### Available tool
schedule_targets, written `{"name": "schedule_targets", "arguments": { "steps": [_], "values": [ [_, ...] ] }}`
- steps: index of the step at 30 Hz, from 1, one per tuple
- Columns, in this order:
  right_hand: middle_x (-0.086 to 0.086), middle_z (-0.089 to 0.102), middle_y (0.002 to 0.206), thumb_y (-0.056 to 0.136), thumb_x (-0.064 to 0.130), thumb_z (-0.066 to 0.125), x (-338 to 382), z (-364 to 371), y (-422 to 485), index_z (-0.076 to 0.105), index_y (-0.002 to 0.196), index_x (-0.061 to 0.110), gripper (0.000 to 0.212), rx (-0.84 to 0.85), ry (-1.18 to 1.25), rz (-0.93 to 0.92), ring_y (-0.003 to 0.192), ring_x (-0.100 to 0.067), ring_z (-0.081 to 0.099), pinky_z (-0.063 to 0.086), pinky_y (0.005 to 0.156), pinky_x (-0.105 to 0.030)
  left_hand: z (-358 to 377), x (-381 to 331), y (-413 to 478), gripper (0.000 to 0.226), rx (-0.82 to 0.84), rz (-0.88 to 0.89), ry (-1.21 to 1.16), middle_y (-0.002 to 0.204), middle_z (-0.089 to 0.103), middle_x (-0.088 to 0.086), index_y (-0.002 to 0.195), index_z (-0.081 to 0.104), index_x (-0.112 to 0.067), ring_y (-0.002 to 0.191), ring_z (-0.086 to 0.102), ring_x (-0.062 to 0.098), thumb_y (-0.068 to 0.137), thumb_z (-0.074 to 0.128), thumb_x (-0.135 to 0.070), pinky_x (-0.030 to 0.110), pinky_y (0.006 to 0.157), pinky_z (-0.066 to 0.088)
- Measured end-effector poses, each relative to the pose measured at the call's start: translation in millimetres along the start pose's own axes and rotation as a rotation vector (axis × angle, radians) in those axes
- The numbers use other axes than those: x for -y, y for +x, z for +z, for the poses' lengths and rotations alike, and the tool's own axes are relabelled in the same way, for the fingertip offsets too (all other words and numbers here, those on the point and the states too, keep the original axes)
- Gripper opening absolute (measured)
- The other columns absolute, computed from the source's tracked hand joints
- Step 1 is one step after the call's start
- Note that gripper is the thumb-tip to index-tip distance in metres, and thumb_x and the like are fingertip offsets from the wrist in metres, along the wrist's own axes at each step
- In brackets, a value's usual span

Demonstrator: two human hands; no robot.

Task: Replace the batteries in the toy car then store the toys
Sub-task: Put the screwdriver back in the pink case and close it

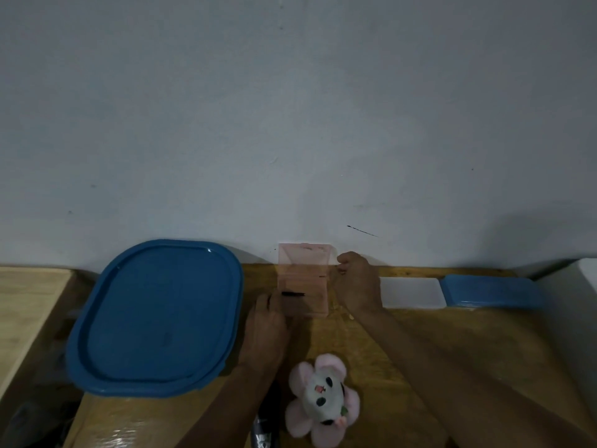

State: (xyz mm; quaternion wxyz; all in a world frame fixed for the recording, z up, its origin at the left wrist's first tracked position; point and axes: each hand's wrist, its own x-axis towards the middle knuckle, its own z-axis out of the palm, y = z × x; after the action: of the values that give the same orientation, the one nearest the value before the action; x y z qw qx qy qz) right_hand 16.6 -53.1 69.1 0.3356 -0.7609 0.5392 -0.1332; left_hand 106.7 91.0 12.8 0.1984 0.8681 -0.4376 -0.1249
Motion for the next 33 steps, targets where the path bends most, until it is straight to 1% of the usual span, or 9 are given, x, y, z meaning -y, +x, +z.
{"name": "schedule_targets", "arguments": {
  "steps": [3,10,13,17,19,24,26,28,33],
  "values": [
    [-0.012,0.065,0.118,0.087,0.013,0.064,1,1,5,0.058,0.123,0.007,0.037,0.049,0.065,0.01,0.103,-0.023,0.063,0.05,0.086,-0.026,0,3,2,0.04,-0.003,-0.006,-0.001,0.119,0.057,0.008,0.132,0.049,-0.012,0.099,0.059,0.02,0.093,0.056,-0.019,0.027,0.083,0.048],
    [-0.003,0.066,0.092,0.087,0.011,0.063,-4,3,2,0.064,0.101,0.012,0.013,0.054,0.024,-0.111,0.077,-0.012,0.057,0.034,0.054,-0.007,-2,1,4,0.039,0.009,-0.02,-0.009,0.12,0.057,0.008,0.133,0.048,-0.012,0.099,0.06,0.02,0.094,0.052,-0.019,0.028,0.083,0.05],
    [-0.001,0.065,0.085,0.084,0.004,0.064,-9,1,-6,0.065,0.101,0.013,0.02,0.099,0.014,-0.186,0.08,-0.015,0.061,0.042,0.061,-0.017,-6,-2,3,0.032,-0.001,-0.056,-0.076,0.114,0.057,0.007,0.123,0.054,-0.012,0.093,0.06,0.02,0.094,0.054,-0.024,0.029,0.076,0.051],
    [-0.008,0.066,0.118,0.085,0.006,0.063,-15,-1,-20,0.057,0.128,0.011,0.043,0.214,-0.089,-0.229,0.104,-0.021,0.064,0.05,0.087,-0.024,-11,-6,-1,0.012,-0.064,-0.094,-0.255,0.094,0.065,0.005,0.096,0.064,-0.01,0.083,0.061,0.018,0.088,0.06,-0.017,0.021,0.064,0.04],
    [-0.01,0.064,0.122,0.085,0.008,0.064,-17,0,-25,0.054,0.132,0.01,0.048,0.269,-0.119,-0.249,0.107,-0.023,0.063,0.05,0.093,-0.03,-16,-11,-4,0.011,-0.116,-0.111,-0.387,0.089,0.066,-0.003,0.097,0.062,-0.013,0.078,0.062,0.013,0.087,0.06,-0.012,0.018,0.064,0.04],
    [-0.009,0.069,0.109,0.085,0.011,0.065,-23,1,-32,0.065,0.117,0.006,0.032,0.283,-0.124,-0.28,0.095,-0.022,0.066,0.055,0.084,-0.038,-18,-11,-2,0.012,-0.111,-0.153,-0.388,0.075,0.065,0.001,0.089,0.062,-0.014,0.063,0.06,0.012,0.094,0.051,-0.016,0.027,0.057,0.046],
    [-0.008,0.072,0.09,0.086,0.006,0.061,-27,2,-32,0.072,0.092,0.006,0.012,0.261,-0.135,-0.325,0.082,-0.021,0.066,0.055,0.074,-0.036,-14,-7,0,0.013,-0.098,-0.161,-0.367,0.077,0.067,0.003,0.087,0.065,-0.011,0.064,0.06,0.012,0.093,0.053,-0.012,0.032,0.06,0.053],
    [-0.006,0.068,0.073,0.087,0.005,0.058,-30,4,-32,0.067,0.071,0.009,0.019,0.248,-0.148,-0.347,0.068,-0.019,0.063,0.05,0.064,-0.031,-12,-5,1,0.014,-0.09,-0.158,-0.366,0.079,0.068,0.002,0.087,0.066,-0.012,0.065,0.061,0.011,0.093,0.054,-0.011,0.035,0.062,0.055],
    [-0.007,0.07,0.081,0.089,0.007,0.056,-34,8,-32,0.074,0.086,0.007,0.018,0.233,-0.219,-0.36,0.073,-0.019,0.064,0.048,0.065,-0.03,-12,-3,1,0.015,-0.086,-0.156,-0.369,0.08,0.07,0.001,0.092,0.069,-0.013,0.065,0.061,0.011,0.095,0.054,-0.014,0.026,0.06,0.051]
  ]
}}
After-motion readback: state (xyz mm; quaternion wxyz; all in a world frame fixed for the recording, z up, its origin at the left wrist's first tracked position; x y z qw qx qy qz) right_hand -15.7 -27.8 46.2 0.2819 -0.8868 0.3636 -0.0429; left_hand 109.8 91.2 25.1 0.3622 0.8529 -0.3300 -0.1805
